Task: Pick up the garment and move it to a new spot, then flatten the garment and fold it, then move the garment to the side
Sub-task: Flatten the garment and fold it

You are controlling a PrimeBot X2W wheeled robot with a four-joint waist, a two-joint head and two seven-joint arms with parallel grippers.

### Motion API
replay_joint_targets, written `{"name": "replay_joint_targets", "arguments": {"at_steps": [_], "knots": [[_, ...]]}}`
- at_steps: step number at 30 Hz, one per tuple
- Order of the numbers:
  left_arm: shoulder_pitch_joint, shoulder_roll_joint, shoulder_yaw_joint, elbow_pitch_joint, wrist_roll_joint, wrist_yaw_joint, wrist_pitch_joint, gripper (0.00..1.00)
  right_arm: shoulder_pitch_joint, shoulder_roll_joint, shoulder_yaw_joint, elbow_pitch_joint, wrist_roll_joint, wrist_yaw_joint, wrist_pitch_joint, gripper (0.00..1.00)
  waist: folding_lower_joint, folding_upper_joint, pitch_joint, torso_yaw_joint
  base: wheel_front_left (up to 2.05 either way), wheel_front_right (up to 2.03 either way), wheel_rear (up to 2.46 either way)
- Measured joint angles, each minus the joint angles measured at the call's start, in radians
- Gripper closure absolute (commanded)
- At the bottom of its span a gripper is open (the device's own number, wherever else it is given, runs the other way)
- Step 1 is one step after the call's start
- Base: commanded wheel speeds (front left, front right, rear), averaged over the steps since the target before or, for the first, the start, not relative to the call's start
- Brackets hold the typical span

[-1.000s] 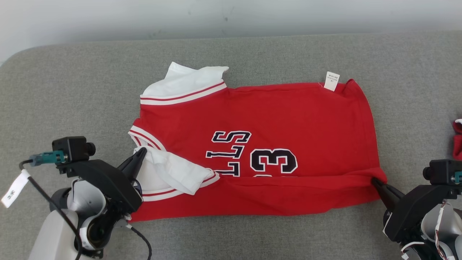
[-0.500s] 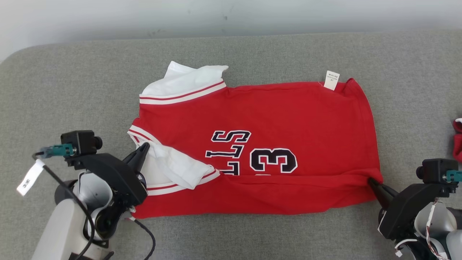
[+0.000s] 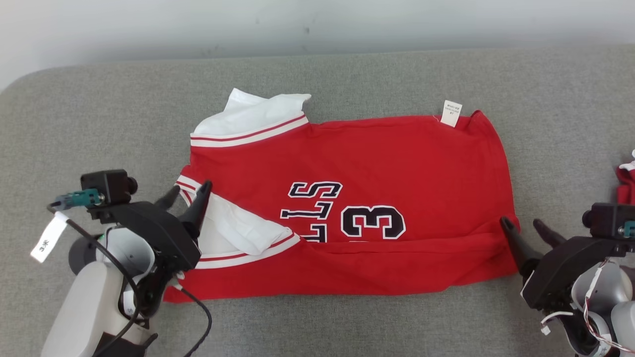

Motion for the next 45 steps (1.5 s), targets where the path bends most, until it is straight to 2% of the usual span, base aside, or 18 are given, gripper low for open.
{"name": "replay_joint_targets", "arguments": {"at_steps": [6,12,16,19,23,28,35,38,45], "knots": [[-0.029,-0.004,0.008,0.006,0.05,0.003,-0.113,0.0,-0.017,0.002,-0.011,-0.002,-0.022,-0.001,-0.061,0.0,-0.0001,0.0,-0.022,-0.003,0.0,0.0,0.0],[-0.019,0.005,0.015,-0.051,0.116,0.019,-0.264,0.0,-0.012,0.009,-0.016,-0.028,-0.065,-0.008,-0.143,0.0,-0.0001,-0.0001,-0.053,-0.003,0.0,0.0,0.0],[0.086,0.026,0.026,-0.121,0.125,0.02,-0.349,0.0,0.028,0.027,-0.016,-0.066,-0.082,-0.009,-0.204,0.0,-0.0001,-0.0001,-0.079,-0.006,0.0,0.0,0.0],[0.178,0.047,0.04,-0.187,0.132,0.031,-0.401,0.0,0.085,0.038,-0.026,-0.102,-0.11,-0.022,-0.256,0.0,-0.0001,0.0,-0.099,-0.006,0.0,0.0,0.0],[0.268,0.071,0.081,-0.298,0.162,0.069,-0.473,0.0,0.129,0.075,-0.023,-0.128,-0.128,-0.033,-0.321,0.0,-0.0002,-0.0001,-0.122,-0.003,0.0,0.0,0.0],[0.366,0.082,0.084,-0.387,0.183,0.082,-0.522,0.0,0.14,0.123,-0.008,-0.139,-0.159,-0.044,-0.399,0.0,-0.0002,-0.0001,-0.142,-0.009,0.0,0.0,0.0],[0.483,0.041,0.071,-0.469,0.246,0.133,-0.576,0.0,0.154,0.135,-0.015,-0.11,-0.184,-0.054,-0.505,0.0,-0.0003,-0.0001,-0.173,-0.022,0.0,0.0,0.0],[0.532,0.028,0.059,-0.491,0.285,0.143,-0.583,0.0,0.177,0.141,-0.017,-0.105,-0.185,-0.061,-0.539,0.0,-0.0002,-0.0001,-0.186,-0.027,0.0,0.0,0.0],[0.569,0.009,0.061,-0.481,0.293,0.151,-0.583,0.0,0.186,0.147,-0.018,-0.076,-0.185,-0.061,-0.59,0.0,-0.0003,-0.0001,-0.201,-0.032,0.0,0.0,0.0]]}}
